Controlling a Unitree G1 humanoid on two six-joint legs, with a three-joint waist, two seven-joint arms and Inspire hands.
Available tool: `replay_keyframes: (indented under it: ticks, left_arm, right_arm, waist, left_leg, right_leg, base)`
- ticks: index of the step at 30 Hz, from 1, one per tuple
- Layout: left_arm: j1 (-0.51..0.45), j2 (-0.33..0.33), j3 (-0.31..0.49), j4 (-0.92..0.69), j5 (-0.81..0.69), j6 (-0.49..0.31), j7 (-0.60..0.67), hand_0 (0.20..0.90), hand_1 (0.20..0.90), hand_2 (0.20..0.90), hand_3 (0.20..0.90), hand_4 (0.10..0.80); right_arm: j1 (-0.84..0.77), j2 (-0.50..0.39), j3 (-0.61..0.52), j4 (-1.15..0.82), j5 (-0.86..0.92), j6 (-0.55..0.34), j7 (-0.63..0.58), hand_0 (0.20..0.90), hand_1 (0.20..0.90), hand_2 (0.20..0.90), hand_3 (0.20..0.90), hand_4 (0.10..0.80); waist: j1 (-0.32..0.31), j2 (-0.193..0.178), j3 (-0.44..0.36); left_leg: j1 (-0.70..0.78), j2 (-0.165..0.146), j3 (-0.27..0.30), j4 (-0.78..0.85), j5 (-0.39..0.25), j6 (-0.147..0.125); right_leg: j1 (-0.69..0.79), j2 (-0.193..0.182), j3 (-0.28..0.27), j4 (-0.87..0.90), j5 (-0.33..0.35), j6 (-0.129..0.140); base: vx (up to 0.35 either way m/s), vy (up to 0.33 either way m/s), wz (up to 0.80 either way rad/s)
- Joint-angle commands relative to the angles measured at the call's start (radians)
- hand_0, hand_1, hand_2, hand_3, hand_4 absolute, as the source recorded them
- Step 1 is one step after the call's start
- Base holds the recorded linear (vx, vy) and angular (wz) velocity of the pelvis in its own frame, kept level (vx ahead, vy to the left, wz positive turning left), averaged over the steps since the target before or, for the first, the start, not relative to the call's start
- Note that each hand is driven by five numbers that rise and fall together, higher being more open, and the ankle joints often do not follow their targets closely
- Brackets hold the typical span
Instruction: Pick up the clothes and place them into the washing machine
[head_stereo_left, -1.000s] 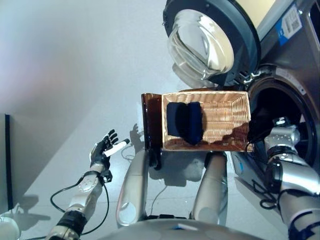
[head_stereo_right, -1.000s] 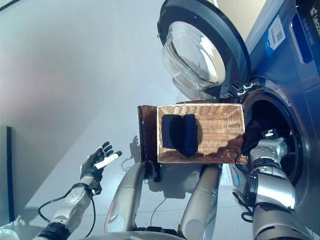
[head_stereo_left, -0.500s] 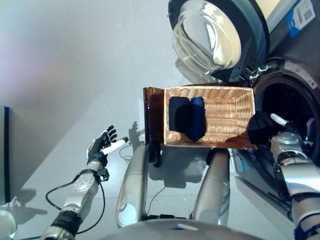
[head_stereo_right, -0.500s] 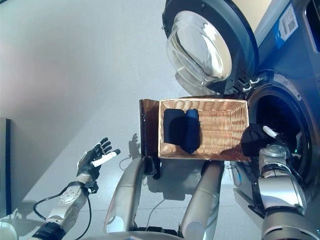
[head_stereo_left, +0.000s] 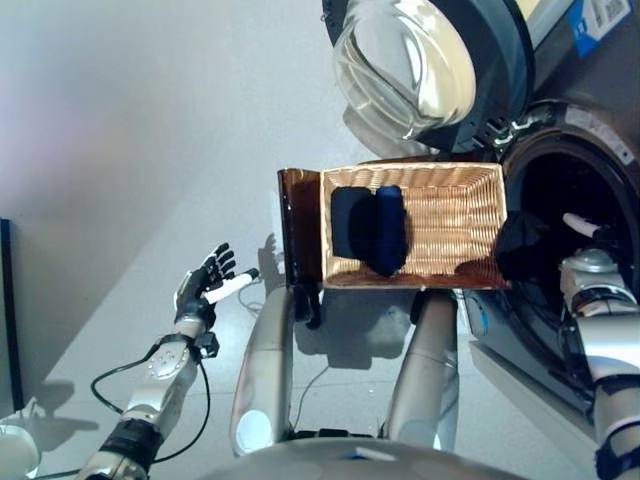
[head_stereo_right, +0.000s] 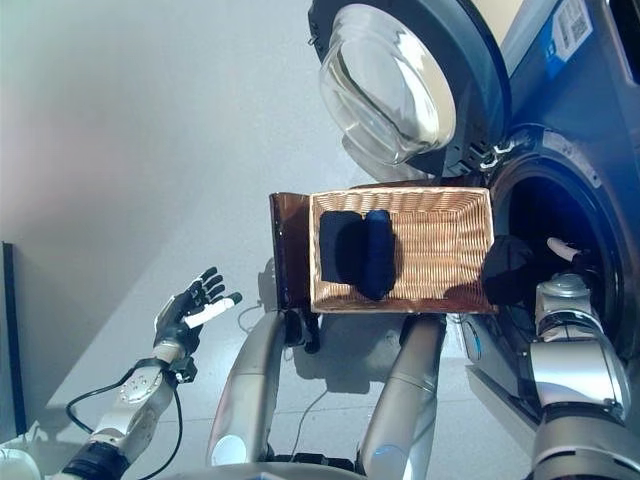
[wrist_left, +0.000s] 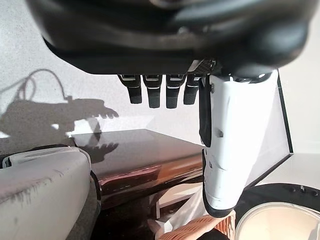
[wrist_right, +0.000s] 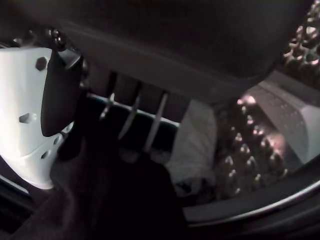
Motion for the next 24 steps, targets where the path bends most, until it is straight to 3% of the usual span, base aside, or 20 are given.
replay_keyframes:
  ticks: [1, 10, 16, 17, 18, 24]
  left_arm:
    - [0.031, 0.077, 0.063, -0.058, 0.013, -0.094, 0.047, 0.9, 0.9, 0.9, 0.9, 0.8]
    - [0.02, 0.084, 0.047, -0.053, 0.004, -0.083, 0.084, 0.9, 0.9, 0.9, 0.9, 0.8]
    - [0.02, 0.089, 0.038, -0.059, -0.002, -0.079, 0.08, 0.9, 0.9, 0.9, 0.9, 0.8]
    - [0.019, 0.09, 0.037, -0.058, -0.002, -0.079, 0.08, 0.9, 0.9, 0.9, 0.9, 0.8]
    - [0.019, 0.092, 0.036, -0.057, -0.003, -0.078, 0.077, 0.9, 0.9, 0.9, 0.9, 0.8]
    - [0.021, 0.094, 0.043, -0.057, -0.002, -0.079, 0.083, 0.9, 0.9, 0.9, 0.9, 0.8]
  right_arm:
    - [-0.048, -0.082, -0.078, 0.034, 0.153, -0.092, -0.149, 0.2, 0.2, 0.2, 0.2, 0.3]
    - [-0.026, -0.076, -0.293, 0.021, 0.454, -0.222, -0.277, 0.2, 0.2, 0.2, 0.2, 0.3]
    - [-0.028, -0.064, -0.305, 0.02, 0.502, -0.224, -0.267, 0.2, 0.2, 0.2, 0.2, 0.3]
    - [-0.031, -0.064, -0.304, 0.026, 0.505, -0.223, -0.266, 0.313, 0.313, 0.313, 0.313, 0.38]
    - [-0.029, -0.06, -0.291, 0.031, 0.496, -0.212, -0.252, 0.9, 0.9, 0.9, 0.9, 0.8]
    - [-0.026, -0.044, -0.306, 0.009, 0.535, -0.245, -0.247, 0.9, 0.9, 0.9, 0.9, 0.8]
  waist:
    - [0.021, -0.018, -0.039]
    - [0.02, -0.008, -0.061]
    - [0.022, -0.01, -0.065]
    - [0.023, -0.01, -0.066]
    - [0.022, -0.01, -0.065]
    - [0.018, -0.013, -0.065]
  left_leg:
    - [0.089, 0.1, -0.117, -0.043, -0.009, -0.152]
    - [0.089, 0.099, -0.117, -0.035, -0.024, -0.154]
    - [0.089, 0.1, -0.116, -0.034, -0.027, -0.152]
    - [0.089, 0.099, -0.116, -0.033, -0.028, -0.152]
    - [0.088, 0.098, -0.116, -0.031, -0.029, -0.152]
    - [0.091, 0.098, -0.114, -0.032, -0.03, -0.152]
  right_leg:
    - [0.059, -0.035, 0.05, -0.04, 0.049, -0.023]
    - [0.065, -0.041, 0.043, -0.031, 0.03, -0.021]
    - [0.064, -0.041, 0.043, -0.033, 0.03, -0.02]
    - [0.065, -0.042, 0.044, -0.034, 0.031, -0.019]
    - [0.066, -0.041, 0.046, -0.034, 0.031, -0.019]
    - [0.068, -0.04, 0.046, -0.037, 0.032, -0.019]
  base:
    - [0.023, -0.005, -0.04]
    - [0.003, 0.0, 0.0]
    - [0.0, 0.0, 0.0]
    - [0.0, 0.0, 0.0]
    - [0.0, 0.0, 0.0]
    - [0.0, 0.0, 0.0]
